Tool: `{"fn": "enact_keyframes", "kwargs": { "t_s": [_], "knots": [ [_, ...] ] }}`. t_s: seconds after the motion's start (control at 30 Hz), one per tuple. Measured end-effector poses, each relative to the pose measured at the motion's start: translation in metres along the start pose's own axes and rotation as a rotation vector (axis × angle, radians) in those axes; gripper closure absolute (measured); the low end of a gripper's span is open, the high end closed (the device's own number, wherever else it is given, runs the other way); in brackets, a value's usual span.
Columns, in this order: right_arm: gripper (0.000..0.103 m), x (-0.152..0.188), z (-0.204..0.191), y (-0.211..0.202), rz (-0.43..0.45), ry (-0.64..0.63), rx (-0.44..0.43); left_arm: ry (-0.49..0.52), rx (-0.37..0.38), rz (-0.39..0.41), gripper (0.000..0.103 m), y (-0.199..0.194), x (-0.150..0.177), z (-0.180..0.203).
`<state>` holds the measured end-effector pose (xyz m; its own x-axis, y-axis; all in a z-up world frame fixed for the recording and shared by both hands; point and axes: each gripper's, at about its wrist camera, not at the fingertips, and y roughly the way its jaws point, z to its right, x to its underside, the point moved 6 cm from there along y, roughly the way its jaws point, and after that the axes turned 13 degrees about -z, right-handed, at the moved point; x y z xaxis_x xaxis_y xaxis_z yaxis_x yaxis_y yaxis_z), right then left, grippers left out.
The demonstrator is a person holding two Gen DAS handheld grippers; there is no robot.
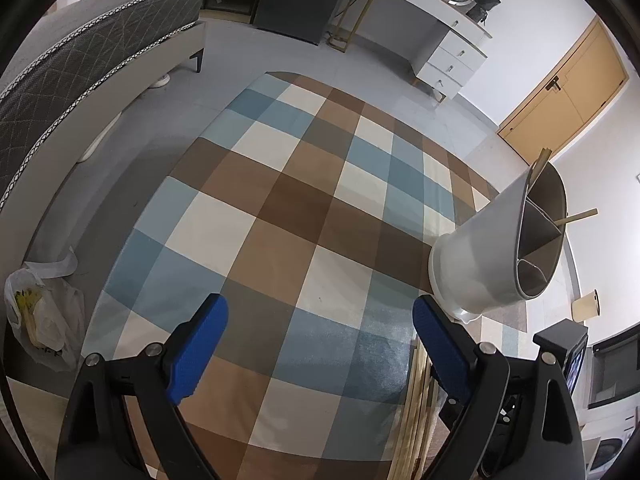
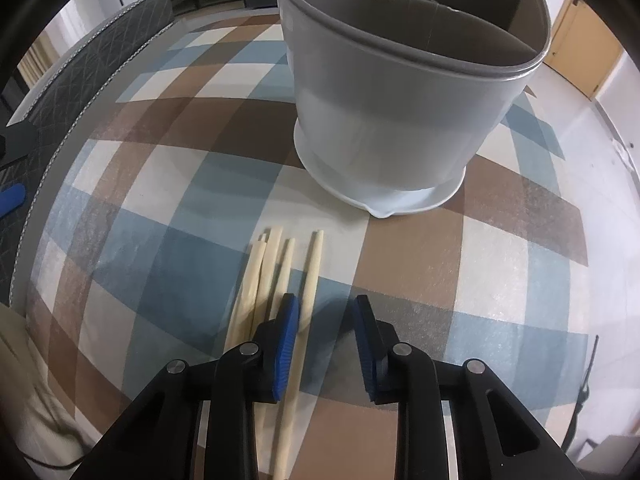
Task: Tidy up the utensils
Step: 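Lower the right gripper onto the wooden chopsticks and pinch one chopstick, then pinch another chopstick with the left gripper while the right gripper holds its chopstick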
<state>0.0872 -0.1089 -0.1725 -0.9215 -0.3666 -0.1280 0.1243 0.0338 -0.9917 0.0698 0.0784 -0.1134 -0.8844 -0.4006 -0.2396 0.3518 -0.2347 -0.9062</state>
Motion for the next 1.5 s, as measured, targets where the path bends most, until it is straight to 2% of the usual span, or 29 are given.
{"fn": "enact_keyframes", "kwargs": {
  "t_s": [0.17, 0.27, 0.37, 0.53, 0.67, 0.87, 1.0, 1.13, 1.2, 1.5],
  "knots": [
    [0.078, -0.015, -0.013, 0.006, 0.008, -0.038, -0.001, -0.015, -0.015, -0.001, 0.012, 0.000, 0.000, -0.004],
    [0.084, -0.023, -0.018, 0.007, 0.036, -0.055, -0.010, -0.029, -0.028, 0.013, 0.012, -0.002, -0.002, -0.008],
    [0.098, -0.027, -0.018, 0.008, 0.063, -0.059, -0.021, -0.039, -0.029, -0.003, 0.012, 0.000, -0.001, -0.010],
    [0.099, -0.024, -0.007, -0.002, 0.109, -0.032, -0.075, -0.009, -0.082, 0.004, 0.012, 0.001, 0.002, -0.006],
    [0.099, -0.022, 0.021, -0.025, 0.183, 0.102, -0.205, 0.025, -0.109, -0.010, 0.012, 0.006, 0.009, 0.002],
    [0.099, -0.005, 0.055, -0.056, 0.290, 0.219, -0.342, 0.170, -0.116, -0.058, 0.012, 0.024, 0.036, 0.030],
    [0.099, 0.006, 0.072, -0.072, 0.343, 0.258, -0.389, 0.252, -0.135, -0.150, 0.012, 0.047, 0.060, 0.047],
    [0.099, 0.014, 0.083, -0.083, 0.392, 0.311, -0.439, 0.313, -0.177, -0.195, 0.012, 0.061, 0.078, 0.058],
    [0.099, 0.019, 0.092, -0.091, 0.415, 0.334, -0.438, 0.332, -0.204, -0.209, 0.012, 0.065, 0.084, 0.061],
    [0.099, 0.027, 0.106, -0.105, 0.460, 0.357, -0.463, 0.325, -0.274, -0.276, 0.012, 0.084, 0.095, 0.058]
  ]
}}
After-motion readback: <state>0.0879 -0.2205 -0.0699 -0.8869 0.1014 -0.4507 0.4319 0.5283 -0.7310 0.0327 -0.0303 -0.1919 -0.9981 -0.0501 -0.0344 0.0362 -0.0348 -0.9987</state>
